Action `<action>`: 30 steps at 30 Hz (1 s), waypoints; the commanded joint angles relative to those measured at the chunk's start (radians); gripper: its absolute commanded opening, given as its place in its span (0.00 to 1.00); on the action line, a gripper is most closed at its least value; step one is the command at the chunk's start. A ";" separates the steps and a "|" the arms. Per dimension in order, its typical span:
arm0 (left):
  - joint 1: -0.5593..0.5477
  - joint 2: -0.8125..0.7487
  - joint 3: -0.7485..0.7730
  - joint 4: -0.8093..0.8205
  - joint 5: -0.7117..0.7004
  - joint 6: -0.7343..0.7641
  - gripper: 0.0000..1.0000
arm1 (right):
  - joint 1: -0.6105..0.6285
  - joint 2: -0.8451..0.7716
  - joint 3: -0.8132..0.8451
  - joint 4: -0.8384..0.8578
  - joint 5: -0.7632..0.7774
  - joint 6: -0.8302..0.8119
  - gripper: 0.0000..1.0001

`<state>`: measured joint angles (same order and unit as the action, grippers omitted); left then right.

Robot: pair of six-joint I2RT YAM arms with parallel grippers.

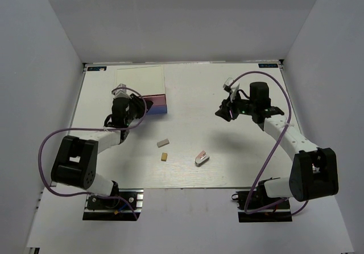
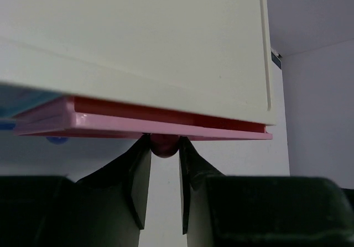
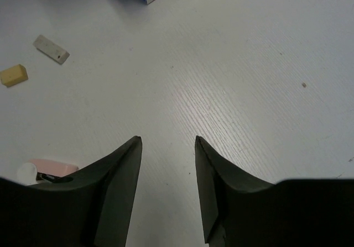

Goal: Sort the stationery into containers
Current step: Open the drawer in the storage box.

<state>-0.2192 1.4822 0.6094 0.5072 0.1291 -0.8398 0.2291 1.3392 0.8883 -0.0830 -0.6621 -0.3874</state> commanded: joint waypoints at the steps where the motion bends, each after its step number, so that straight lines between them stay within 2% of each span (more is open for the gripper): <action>1: 0.003 -0.091 -0.069 -0.042 0.033 0.014 0.08 | -0.001 0.012 0.020 -0.032 -0.051 -0.050 0.50; 6: 0.003 -0.192 -0.152 -0.088 0.043 0.027 0.06 | 0.001 0.032 0.029 -0.044 -0.060 -0.056 0.50; 8: 0.003 -0.214 -0.172 -0.108 0.056 0.038 0.06 | -0.001 0.038 0.031 -0.049 -0.073 -0.059 0.52; 10: 0.003 -0.236 -0.181 -0.119 0.069 0.047 0.06 | 0.001 0.052 0.044 -0.067 -0.097 -0.073 0.56; 14: 0.003 -0.261 -0.192 -0.148 0.087 0.059 0.06 | 0.003 0.064 0.069 -0.130 -0.181 -0.160 0.71; 15: 0.003 -0.275 -0.201 -0.160 0.087 0.068 0.06 | 0.004 0.067 0.073 -0.155 -0.197 -0.200 0.71; 16: 0.003 -0.275 -0.201 -0.160 0.087 0.068 0.09 | 0.003 0.069 0.081 -0.191 -0.235 -0.259 0.72; 17: 0.003 -0.286 -0.201 -0.170 0.078 0.068 0.18 | 0.003 0.075 0.086 -0.237 -0.272 -0.292 0.72; 18: 0.003 -0.286 -0.201 -0.170 0.078 0.077 0.44 | 0.003 0.080 0.090 -0.263 -0.307 -0.326 0.72; 19: 0.003 -0.296 -0.201 -0.182 0.078 0.077 0.54 | 0.004 0.092 0.113 -0.327 -0.326 -0.466 0.72; 21: 0.003 -0.307 -0.189 -0.193 0.078 0.087 0.72 | 0.009 0.119 0.133 -0.464 -0.378 -0.592 0.74; 22: 0.003 -0.307 -0.189 -0.205 0.078 0.087 0.74 | 0.016 0.147 0.174 -0.620 -0.384 -0.783 0.74; 23: 0.003 -0.318 -0.178 -0.214 0.078 0.100 0.74 | 0.018 0.175 0.191 -0.674 -0.386 -0.853 0.74; 25: 0.003 -0.344 -0.169 -0.248 0.087 0.114 0.76 | 0.026 0.230 0.260 -0.785 -0.389 -1.113 0.75; 26: 0.003 -0.358 -0.169 -0.262 0.087 0.129 0.77 | 0.038 0.262 0.276 -0.937 -0.384 -1.161 0.77; 27: 0.003 -0.373 -0.159 -0.297 0.087 0.130 0.77 | 0.047 0.276 0.293 -0.972 -0.378 -1.248 0.83; 28: 0.003 -0.391 -0.158 -0.312 0.096 0.142 0.77 | 0.062 0.285 0.300 -1.027 -0.360 -1.290 0.86; 30: 0.003 -0.465 -0.158 -0.376 0.096 0.165 0.77 | 0.090 0.299 0.291 -1.026 -0.334 -1.340 0.86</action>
<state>-0.2180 1.1088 0.4206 0.2234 0.2043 -0.7265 0.2817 1.6325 1.1522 -0.8894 -0.9897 -1.4513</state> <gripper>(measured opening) 0.769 0.853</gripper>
